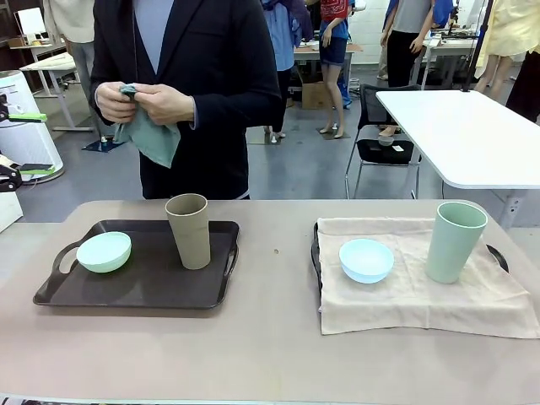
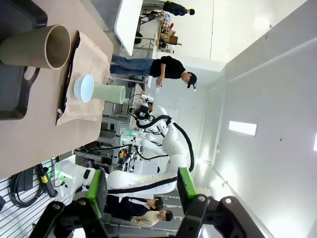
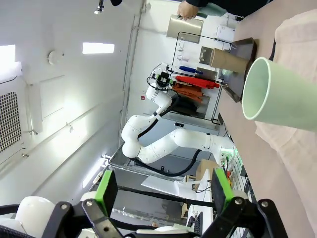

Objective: Set up a tray with a mat and arrange the tableware.
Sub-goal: Pick up the Picnic Bowl and Reusable plastic cup from the Handle tray in front of the human's position and hold them in the air.

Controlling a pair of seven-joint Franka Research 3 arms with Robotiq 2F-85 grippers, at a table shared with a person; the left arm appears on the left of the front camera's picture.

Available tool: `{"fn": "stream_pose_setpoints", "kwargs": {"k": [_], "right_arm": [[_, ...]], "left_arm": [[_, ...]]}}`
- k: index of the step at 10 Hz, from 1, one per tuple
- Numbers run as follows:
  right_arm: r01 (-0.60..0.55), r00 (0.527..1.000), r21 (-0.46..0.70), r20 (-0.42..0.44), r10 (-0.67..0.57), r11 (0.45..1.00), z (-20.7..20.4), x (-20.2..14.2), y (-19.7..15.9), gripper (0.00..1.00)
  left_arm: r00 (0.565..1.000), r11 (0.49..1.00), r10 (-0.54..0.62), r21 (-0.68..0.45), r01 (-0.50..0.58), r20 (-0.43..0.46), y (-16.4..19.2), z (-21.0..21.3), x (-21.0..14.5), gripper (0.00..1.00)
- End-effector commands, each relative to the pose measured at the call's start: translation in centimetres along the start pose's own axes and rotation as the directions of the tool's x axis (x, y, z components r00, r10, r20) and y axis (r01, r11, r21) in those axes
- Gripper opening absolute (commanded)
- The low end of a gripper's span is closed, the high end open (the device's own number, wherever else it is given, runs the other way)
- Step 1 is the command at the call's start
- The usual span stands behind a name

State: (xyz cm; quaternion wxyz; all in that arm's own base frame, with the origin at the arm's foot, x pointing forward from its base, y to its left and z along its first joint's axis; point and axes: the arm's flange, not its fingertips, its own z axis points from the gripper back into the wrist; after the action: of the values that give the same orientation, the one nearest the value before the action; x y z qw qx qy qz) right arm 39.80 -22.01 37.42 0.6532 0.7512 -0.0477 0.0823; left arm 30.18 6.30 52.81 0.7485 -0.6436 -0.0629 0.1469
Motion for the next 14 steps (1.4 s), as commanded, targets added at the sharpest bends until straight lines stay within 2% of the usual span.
{"fn": "stream_pose_setpoints", "kwargs": {"k": [1,2,3,4,5,6,7,8,9,12,13,14], "right_arm": [[-0.078,0.997,-0.111,0.001,0.079,0.991,-4.1,1.1,4.2,1.0],[-0.15,0.989,-0.217,-0.036,0.145,0.965,-8.4,1.8,8.5,1.0],[-0.245,0.97,-0.32,-0.07,0.235,0.915,-13.1,2.7,12.5,1.0],[-0.368,0.929,-0.397,-0.114,0.352,0.841,-18.4,3.3,15.8,1.0],[-0.49,0.87,-0.449,-0.199,0.451,0.747,-24.4,3.9,18.0,1.0],[-0.597,0.802,-0.472,-0.312,0.51,0.649,-29.5,4.4,17.9,1.0],[-0.7,0.714,-0.453,-0.416,0.563,0.552,-33.9,5.4,16.3,1.0],[-0.814,0.578,-0.429,-0.543,0.609,0.391,-36.8,6.5,13.1,1.0],[-0.655,0.755,-0.409,-0.372,0.54,0.635,-32.0,3.5,21.5,1.0],[-0.655,0.755,-0.409,-0.372,0.54,0.635,-32.0,3.5,21.5,1.0],[-0.696,0.718,-0.409,-0.408,0.564,0.59,-33.3,4.0,20.3,1.0],[-0.781,0.624,-0.397,-0.53,0.574,0.483,-35.3,5.2,19.7,1.0]], "left_arm": [[1.0,0.994,-0.021,0.104,0.021,0.003,-1.7,0.2,0.0,0.75],[0.998,0.972,-0.063,0.226,0.062,-0.004,-3.7,1.0,-0.6,0.75],[0.993,0.934,-0.121,0.336,0.118,-0.011,-6.1,2.0,-0.9,0.75],[0.99,0.872,-0.139,0.472,0.133,-0.022,-8.1,2.6,-1.2,0.75],[0.986,0.776,-0.158,0.611,0.154,-0.047,-10.3,3.0,-1.0,0.75],[0.984,0.682,-0.178,0.719,0.137,-0.019,-11.4,3.6,-1.5,0.75],[0.991,0.557,-0.131,0.824,0.106,-0.039,-12.8,3.8,-1.3,0.75],[0.999,0.469,-0.044,0.882,0.042,-0.024,-13.8,3.9,-1.4,0.75],[0.982,0.672,-0.19,0.729,0.13,0.001,-12.3,3.9,-2.0,0.75],[0.982,0.672,-0.19,0.729,0.13,0.001,-12.3,3.9,-2.0,0.75],[0.985,0.627,-0.172,0.771,0.115,-0.006,-12.9,4.2,-1.7,0.75],[0.983,0.505,-0.181,0.861,0.058,0.04,-13.6,2.1,0.3,0.75]]}}
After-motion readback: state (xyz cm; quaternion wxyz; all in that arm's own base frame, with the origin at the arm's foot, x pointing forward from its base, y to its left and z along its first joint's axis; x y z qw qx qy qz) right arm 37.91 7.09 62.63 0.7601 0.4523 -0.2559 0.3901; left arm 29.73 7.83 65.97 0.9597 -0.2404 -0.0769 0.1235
